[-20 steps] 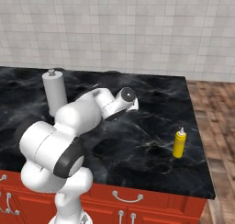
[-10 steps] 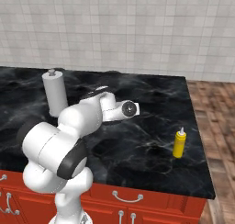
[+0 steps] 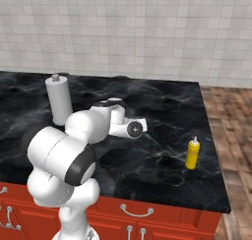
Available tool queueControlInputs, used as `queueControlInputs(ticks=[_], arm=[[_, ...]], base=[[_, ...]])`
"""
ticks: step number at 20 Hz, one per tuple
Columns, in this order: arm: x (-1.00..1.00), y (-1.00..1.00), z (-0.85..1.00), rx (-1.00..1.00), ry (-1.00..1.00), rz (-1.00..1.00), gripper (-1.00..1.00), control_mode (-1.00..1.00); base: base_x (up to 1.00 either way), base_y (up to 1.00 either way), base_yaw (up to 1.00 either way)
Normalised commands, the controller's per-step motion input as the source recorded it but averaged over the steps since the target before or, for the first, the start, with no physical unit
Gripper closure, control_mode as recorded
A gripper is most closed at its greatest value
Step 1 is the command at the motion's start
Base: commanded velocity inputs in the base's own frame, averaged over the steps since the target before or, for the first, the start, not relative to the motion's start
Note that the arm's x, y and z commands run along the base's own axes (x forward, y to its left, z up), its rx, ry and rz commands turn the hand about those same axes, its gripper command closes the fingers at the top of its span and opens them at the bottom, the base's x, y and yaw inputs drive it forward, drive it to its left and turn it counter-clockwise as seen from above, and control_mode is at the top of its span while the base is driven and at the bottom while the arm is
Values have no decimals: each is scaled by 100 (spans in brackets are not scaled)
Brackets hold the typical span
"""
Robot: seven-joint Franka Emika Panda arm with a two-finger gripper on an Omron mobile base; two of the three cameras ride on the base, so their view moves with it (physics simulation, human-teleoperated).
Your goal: Move the mustard and shaker from the cabinet to the dining counter.
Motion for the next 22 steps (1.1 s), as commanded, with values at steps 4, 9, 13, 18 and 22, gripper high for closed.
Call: queueControlInputs(ticks=[4,9,13,18,22], arm=[[0,0,-1,-1,0,0,100,-100],[0,0,-5,0,0,0,100,-100],[0,0,-6,0,2,0,100,-100],[0,0,-3,0,3,0,100,-100],[0,0,-5,0,4,0,-100,-100]], base=[[0,0,0],[0,0,0],[0,0,0],[0,0,0],[0,0,0]])
